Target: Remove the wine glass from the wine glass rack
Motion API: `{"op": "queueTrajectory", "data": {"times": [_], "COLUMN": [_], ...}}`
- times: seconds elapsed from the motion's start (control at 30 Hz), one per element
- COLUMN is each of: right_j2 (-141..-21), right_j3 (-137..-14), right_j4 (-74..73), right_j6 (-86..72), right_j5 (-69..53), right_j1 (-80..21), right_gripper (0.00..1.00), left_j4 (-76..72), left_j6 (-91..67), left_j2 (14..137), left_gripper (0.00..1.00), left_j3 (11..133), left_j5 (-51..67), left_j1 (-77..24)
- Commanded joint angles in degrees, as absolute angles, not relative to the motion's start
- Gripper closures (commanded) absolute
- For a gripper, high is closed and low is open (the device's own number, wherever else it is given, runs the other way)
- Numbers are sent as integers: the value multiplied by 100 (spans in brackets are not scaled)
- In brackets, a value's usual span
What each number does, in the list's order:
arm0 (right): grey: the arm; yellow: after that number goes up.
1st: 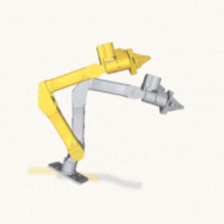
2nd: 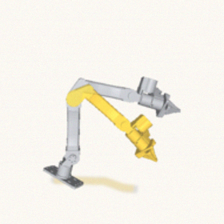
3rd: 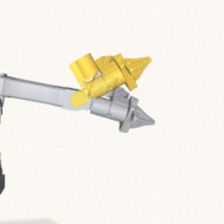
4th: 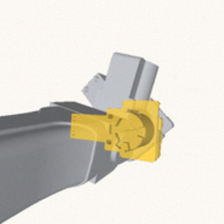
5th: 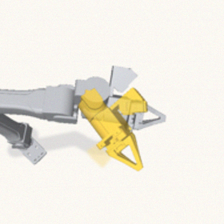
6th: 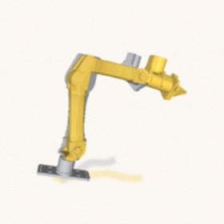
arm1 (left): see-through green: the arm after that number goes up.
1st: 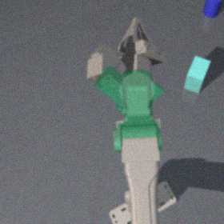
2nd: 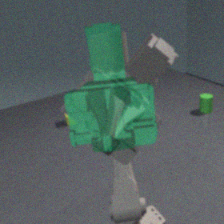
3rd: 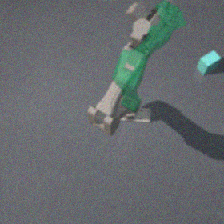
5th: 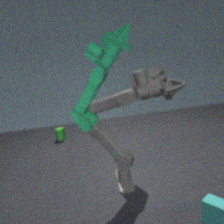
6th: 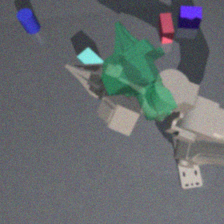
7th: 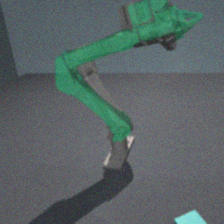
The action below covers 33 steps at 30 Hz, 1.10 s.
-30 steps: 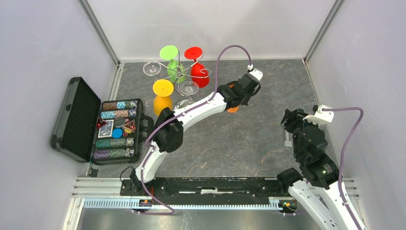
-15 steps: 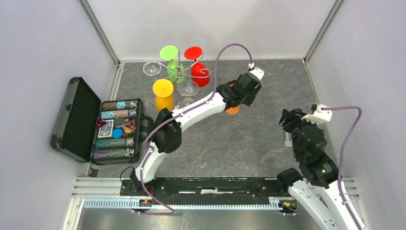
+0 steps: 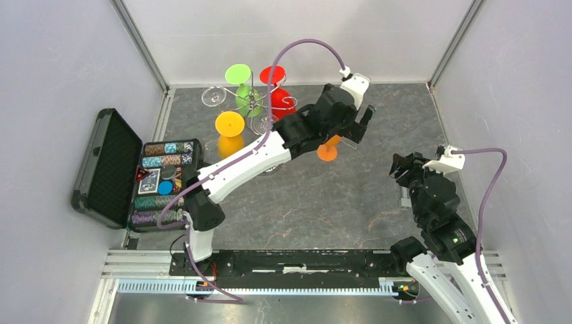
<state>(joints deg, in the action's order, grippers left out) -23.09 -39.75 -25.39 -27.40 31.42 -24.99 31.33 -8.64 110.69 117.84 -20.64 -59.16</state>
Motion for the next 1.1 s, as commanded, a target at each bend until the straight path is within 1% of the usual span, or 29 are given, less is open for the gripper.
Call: {"op": "queueTrajectory", "data": {"times": [0.0,0.1,0.17,0.3,0.4,0.57,0.7,0.87,0.93,1.07], "right_j2": [-2392,-2424,-2426,-2391,-2432,-2880,-3410,-4339,-4746,-5447], "right_j3": [-4175,-4184,-4193,-4161,-4106,-4062,-3862,-3739,-3887,-4298], "right_j4": [-2475,-2433,-2387,-2058,-1693,-850,320,1975,2289,2464], "right_j6": [-2861,-2909,-2930,-2999,-3168,-3581,-4341,-5446,-5694,-5985], "right_j5": [2852,2656,2470,1931,1494,458,-487,-1557,-1687,-1457], "right_j1": [-2483,-2485,-2487,-2487,-2485,-2485,-2487,-2499,-2591,-3031], "right_gripper": [41,38,33,25,21,15,14,13,13,14], "left_j4": [3042,3024,2998,2940,2574,2103,2142,2317,2343,2321], "left_j6": [-1031,-1064,-1063,-1118,-1361,-2017,-2017,-1928,-1857,-1620], "left_j2": [10398,9977,9716,8982,8211,6862,6126,5476,5230,4798], "left_gripper": [0,0,0,0,0,0,0,0,0,0], "left_j3": [11678,11555,11407,10837,10059,8825,8333,7849,7637,7288], "left_j5": [-1612,-1411,-1473,-1574,-1263,-639,-715,-985,-1132,-1243], "left_j1": [-5887,-5878,-5869,-5748,-5307,-4110,-3603,-3439,-3439,-3440]}}
